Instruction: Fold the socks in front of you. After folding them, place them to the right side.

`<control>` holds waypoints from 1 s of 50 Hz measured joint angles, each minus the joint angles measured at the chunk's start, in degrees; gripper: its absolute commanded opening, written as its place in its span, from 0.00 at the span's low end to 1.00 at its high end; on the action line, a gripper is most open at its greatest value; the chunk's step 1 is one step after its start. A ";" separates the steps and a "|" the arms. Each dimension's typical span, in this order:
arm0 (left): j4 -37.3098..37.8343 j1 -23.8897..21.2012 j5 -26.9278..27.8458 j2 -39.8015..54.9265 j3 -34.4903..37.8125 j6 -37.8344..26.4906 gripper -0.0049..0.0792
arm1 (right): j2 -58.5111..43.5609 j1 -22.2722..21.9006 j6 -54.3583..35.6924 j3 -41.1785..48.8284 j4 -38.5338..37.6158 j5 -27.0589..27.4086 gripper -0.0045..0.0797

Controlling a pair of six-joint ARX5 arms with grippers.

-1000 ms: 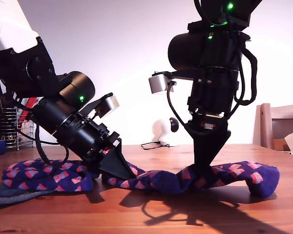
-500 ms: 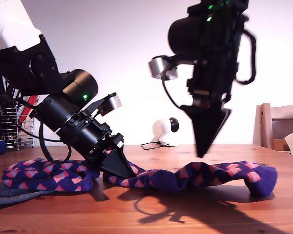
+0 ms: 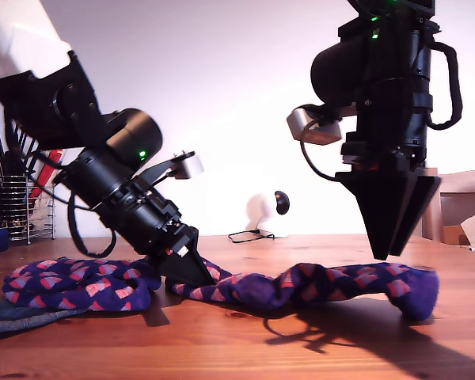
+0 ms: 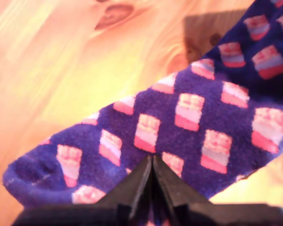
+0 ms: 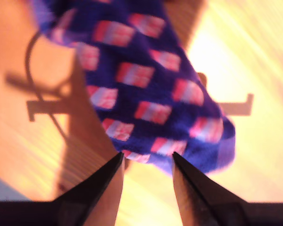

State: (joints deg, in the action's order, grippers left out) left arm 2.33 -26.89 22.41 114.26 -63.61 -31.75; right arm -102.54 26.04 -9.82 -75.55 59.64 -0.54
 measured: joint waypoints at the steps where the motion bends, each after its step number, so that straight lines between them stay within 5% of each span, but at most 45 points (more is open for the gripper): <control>1: 0.09 -0.04 0.00 0.00 -0.04 0.00 0.03 | 0.00 -0.24 0.00 0.00 0.00 0.13 0.40; 8: 0.98 -0.07 -0.04 0.00 -0.37 -0.02 0.03 | 0.00 -3.17 16.85 0.00 0.04 0.96 0.46; 17: 1.79 -0.07 -0.07 0.00 -0.63 -0.04 0.03 | 0.00 -6.58 26.36 0.00 2.84 0.92 0.52; 32: 1.97 -0.07 -0.07 0.00 -0.68 -0.02 0.03 | 0.00 -6.14 36.68 0.02 -3.58 -8.15 0.55; 50: 2.16 -0.07 -0.07 0.00 -0.68 0.07 0.03 | 0.00 -6.34 38.93 8.37 -9.94 -11.17 0.55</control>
State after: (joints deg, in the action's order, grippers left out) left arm 4.49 -26.96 22.35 114.26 -64.29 -31.68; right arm -102.54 19.70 29.10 -67.18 49.69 -11.70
